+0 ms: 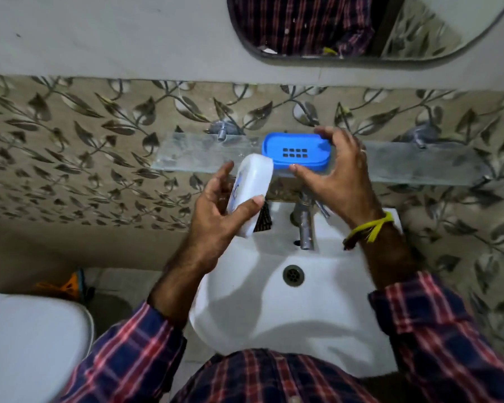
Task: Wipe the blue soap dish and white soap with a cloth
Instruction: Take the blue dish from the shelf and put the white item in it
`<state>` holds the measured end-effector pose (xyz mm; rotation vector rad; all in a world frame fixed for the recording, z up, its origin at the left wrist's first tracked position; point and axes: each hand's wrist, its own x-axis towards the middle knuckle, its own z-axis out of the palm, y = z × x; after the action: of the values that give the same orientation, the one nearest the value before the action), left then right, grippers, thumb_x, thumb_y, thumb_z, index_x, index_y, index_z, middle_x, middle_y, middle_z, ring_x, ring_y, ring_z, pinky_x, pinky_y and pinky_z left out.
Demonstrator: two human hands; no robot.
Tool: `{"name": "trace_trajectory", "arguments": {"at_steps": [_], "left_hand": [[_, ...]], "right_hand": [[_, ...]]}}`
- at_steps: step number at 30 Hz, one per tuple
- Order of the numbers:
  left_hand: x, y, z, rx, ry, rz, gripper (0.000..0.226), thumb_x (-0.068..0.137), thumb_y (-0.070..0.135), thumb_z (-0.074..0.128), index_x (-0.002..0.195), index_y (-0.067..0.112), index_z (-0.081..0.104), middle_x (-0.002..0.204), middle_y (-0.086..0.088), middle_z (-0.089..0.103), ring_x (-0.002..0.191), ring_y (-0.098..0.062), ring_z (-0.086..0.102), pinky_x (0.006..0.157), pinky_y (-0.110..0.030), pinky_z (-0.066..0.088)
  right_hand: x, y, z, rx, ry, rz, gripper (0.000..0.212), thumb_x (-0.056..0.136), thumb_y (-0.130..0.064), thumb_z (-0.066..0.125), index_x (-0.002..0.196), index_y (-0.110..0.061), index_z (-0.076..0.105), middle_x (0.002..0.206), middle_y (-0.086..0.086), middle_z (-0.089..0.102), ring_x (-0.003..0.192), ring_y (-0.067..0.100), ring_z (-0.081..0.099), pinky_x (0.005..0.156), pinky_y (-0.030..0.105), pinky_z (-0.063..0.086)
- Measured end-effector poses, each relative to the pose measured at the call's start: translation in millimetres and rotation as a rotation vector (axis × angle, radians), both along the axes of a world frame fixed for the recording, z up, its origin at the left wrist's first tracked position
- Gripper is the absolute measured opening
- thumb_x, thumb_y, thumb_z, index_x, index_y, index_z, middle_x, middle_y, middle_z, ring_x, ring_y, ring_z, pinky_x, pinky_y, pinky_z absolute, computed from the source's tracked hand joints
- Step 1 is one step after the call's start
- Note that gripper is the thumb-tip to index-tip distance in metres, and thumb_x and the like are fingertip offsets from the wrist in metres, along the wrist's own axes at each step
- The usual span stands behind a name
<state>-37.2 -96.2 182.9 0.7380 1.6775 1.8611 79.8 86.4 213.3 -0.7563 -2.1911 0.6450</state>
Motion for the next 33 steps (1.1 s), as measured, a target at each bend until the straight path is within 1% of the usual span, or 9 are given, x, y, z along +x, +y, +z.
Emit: {"name": "trace_trajectory", "arguments": {"at_steps": [3, 8, 12, 15, 20, 23, 26, 29, 33], "left_hand": [[-6, -3, 12, 0.016, 0.131, 0.08, 0.092, 0.061, 0.043, 0.082, 0.144, 0.026, 0.047, 0.12, -0.01, 0.062, 0.103, -0.022, 0.068, 0.072, -0.022, 0.056], [-11, -14, 25, 0.067, 0.16, 0.164, 0.09, 0.064, 0.038, 0.083, 0.144, 0.022, 0.046, 0.122, -0.01, 0.063, 0.109, -0.027, 0.068, 0.078, -0.023, 0.057], [-10, -14, 35, 0.063, 0.199, 0.188, 0.083, 0.07, 0.027, 0.082, 0.144, 0.022, 0.045, 0.124, -0.01, 0.063, 0.115, -0.025, 0.066, 0.087, -0.028, 0.057], [-6, -12, 44, 0.086, 0.208, 0.184, 0.086, 0.066, 0.035, 0.084, 0.143, 0.026, 0.046, 0.122, -0.004, 0.065, 0.11, -0.019, 0.067, 0.078, -0.022, 0.057], [0, -9, 51, 0.093, 0.256, 0.097, 0.077, 0.07, 0.038, 0.082, 0.14, 0.036, 0.049, 0.116, 0.006, 0.071, 0.105, -0.016, 0.07, 0.076, -0.025, 0.057], [8, -6, 43, 0.07, 0.254, -0.056, 0.077, 0.079, 0.035, 0.076, 0.147, 0.041, 0.041, 0.117, -0.01, 0.069, 0.102, -0.027, 0.071, 0.081, -0.037, 0.059], [29, 1, 31, -0.02, 0.293, -0.184, 0.073, 0.086, 0.036, 0.068, 0.149, 0.048, 0.035, 0.112, -0.002, 0.071, 0.1, -0.02, 0.071, 0.08, -0.027, 0.056], [44, 9, 22, -0.061, 0.3, -0.237, 0.068, 0.091, 0.03, 0.065, 0.151, 0.042, 0.036, 0.126, 0.008, 0.069, 0.111, -0.014, 0.068, 0.088, -0.031, 0.058], [48, 12, 15, -0.068, 0.238, -0.283, 0.065, 0.091, 0.03, 0.061, 0.152, 0.036, 0.036, 0.143, 0.008, 0.057, 0.122, -0.007, 0.061, 0.095, -0.028, 0.054]], "right_hand": [[2, 36, 4, -0.093, -0.304, 0.071, 0.1, 0.065, -0.04, 0.089, 0.146, -0.013, 0.038, 0.143, 0.014, 0.049, 0.134, 0.03, 0.041, 0.114, 0.038, 0.032], [-1, 62, 6, -0.146, -0.352, 0.243, 0.105, 0.061, -0.034, 0.094, 0.148, -0.011, 0.039, 0.142, 0.009, 0.053, 0.123, 0.013, 0.048, 0.104, 0.019, 0.037], [3, 58, 3, -0.176, -0.179, 0.28, 0.088, 0.062, -0.027, 0.094, 0.137, -0.01, 0.052, 0.135, 0.008, 0.059, 0.121, 0.013, 0.055, 0.107, 0.026, 0.043], [17, 39, 5, -0.331, 0.106, 0.358, 0.079, 0.065, -0.016, 0.092, 0.132, -0.011, 0.05, 0.128, 0.001, 0.06, 0.12, 0.011, 0.059, 0.108, 0.03, 0.046], [50, -6, 5, -0.667, 0.493, 0.451, 0.065, 0.066, -0.022, 0.086, 0.122, -0.017, 0.053, 0.115, -0.005, 0.065, 0.105, 0.008, 0.066, 0.085, 0.023, 0.056], [56, -27, -6, -0.797, 0.526, 0.467, 0.058, 0.067, -0.024, 0.081, 0.121, -0.016, 0.06, 0.105, -0.005, 0.07, 0.094, 0.009, 0.067, 0.078, 0.021, 0.055], [50, -46, -20, -0.816, 0.492, 0.395, 0.057, 0.072, -0.033, 0.078, 0.126, -0.02, 0.064, 0.107, -0.004, 0.074, 0.099, 0.01, 0.068, 0.084, 0.026, 0.056], [45, -57, -27, -0.811, 0.493, 0.321, 0.057, 0.076, -0.036, 0.075, 0.13, -0.02, 0.062, 0.121, -0.003, 0.072, 0.115, 0.017, 0.066, 0.098, 0.039, 0.053], [42, -65, -30, -0.855, 0.534, 0.248, 0.05, 0.081, -0.036, 0.071, 0.127, -0.018, 0.063, 0.122, 0.003, 0.071, 0.114, 0.021, 0.066, 0.096, 0.041, 0.053]]}}
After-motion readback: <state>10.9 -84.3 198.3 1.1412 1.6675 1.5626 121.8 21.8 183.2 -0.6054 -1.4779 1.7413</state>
